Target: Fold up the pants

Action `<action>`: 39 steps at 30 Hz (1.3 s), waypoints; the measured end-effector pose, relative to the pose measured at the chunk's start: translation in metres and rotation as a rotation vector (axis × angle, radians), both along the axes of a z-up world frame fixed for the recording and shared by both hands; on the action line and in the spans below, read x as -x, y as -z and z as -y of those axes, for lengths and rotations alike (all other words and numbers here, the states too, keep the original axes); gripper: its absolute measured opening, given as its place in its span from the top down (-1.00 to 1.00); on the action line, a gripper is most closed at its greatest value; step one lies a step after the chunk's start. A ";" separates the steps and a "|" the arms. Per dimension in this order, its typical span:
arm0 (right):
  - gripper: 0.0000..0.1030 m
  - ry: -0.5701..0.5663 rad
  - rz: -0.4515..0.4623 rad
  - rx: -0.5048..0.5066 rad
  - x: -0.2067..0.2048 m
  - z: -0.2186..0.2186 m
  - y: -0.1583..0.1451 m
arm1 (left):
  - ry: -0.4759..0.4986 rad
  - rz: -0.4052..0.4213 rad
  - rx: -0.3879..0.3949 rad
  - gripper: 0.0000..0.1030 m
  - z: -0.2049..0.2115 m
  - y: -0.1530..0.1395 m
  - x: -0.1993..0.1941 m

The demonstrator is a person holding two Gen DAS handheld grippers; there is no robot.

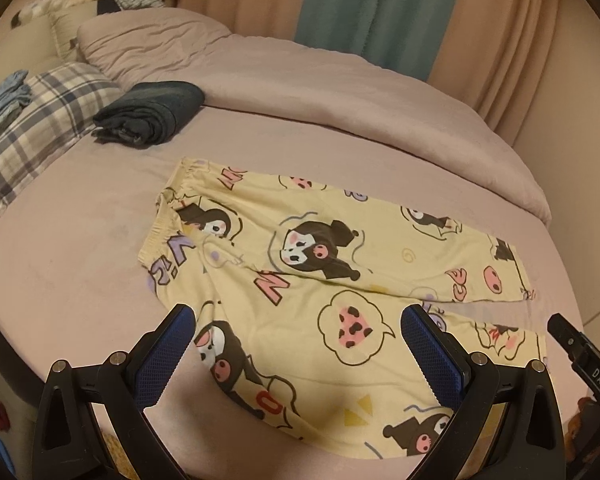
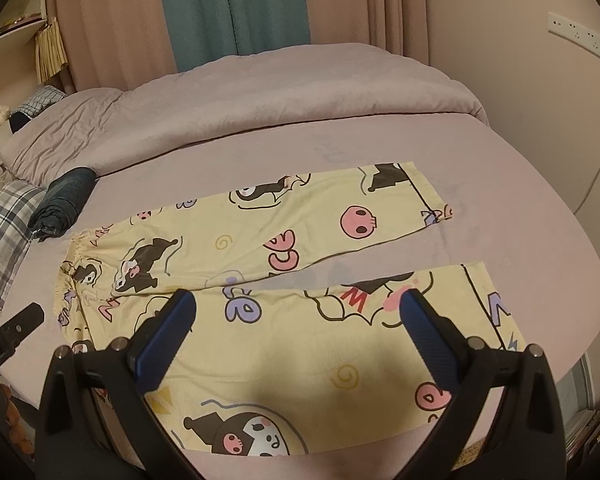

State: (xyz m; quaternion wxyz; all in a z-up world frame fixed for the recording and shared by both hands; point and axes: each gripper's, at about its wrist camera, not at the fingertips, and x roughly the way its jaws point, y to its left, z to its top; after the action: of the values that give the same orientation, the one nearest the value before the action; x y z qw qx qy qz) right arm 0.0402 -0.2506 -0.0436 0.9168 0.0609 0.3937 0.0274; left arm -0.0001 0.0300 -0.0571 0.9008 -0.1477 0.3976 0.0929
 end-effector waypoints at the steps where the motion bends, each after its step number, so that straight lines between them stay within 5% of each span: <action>1: -0.98 -0.001 0.000 -0.012 -0.002 0.000 0.000 | -0.002 0.003 0.001 -1.00 -0.001 0.000 0.001; 17: -0.98 -0.005 -0.120 -0.041 -0.045 -0.014 0.013 | -0.039 -0.012 0.076 -1.00 -0.035 0.015 -0.011; 25: -0.96 0.042 -0.165 -0.161 -0.115 0.000 0.006 | -0.044 -0.058 0.133 -0.91 -0.042 0.033 -0.037; 29: -0.89 0.113 -0.282 -0.243 -0.178 0.001 0.023 | -0.055 -0.079 0.147 -0.83 -0.046 0.043 -0.047; 32: -0.82 0.208 -0.353 -0.160 -0.229 -0.010 0.048 | -0.070 -0.099 0.158 -0.77 -0.052 0.050 -0.050; 35: -0.79 0.242 -0.310 -0.051 -0.269 -0.023 0.054 | -0.090 -0.131 0.162 -0.77 -0.057 0.060 -0.051; 39: -0.69 0.264 -0.391 -0.030 -0.309 -0.027 0.094 | -0.112 -0.167 0.173 -0.77 -0.066 0.071 -0.051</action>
State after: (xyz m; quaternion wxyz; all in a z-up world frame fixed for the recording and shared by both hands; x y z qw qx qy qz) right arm 0.3491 -0.2235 -0.1381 0.8176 0.1296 0.5521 -0.0991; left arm 0.0506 0.0962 -0.1285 0.8419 -0.2386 0.4688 0.1206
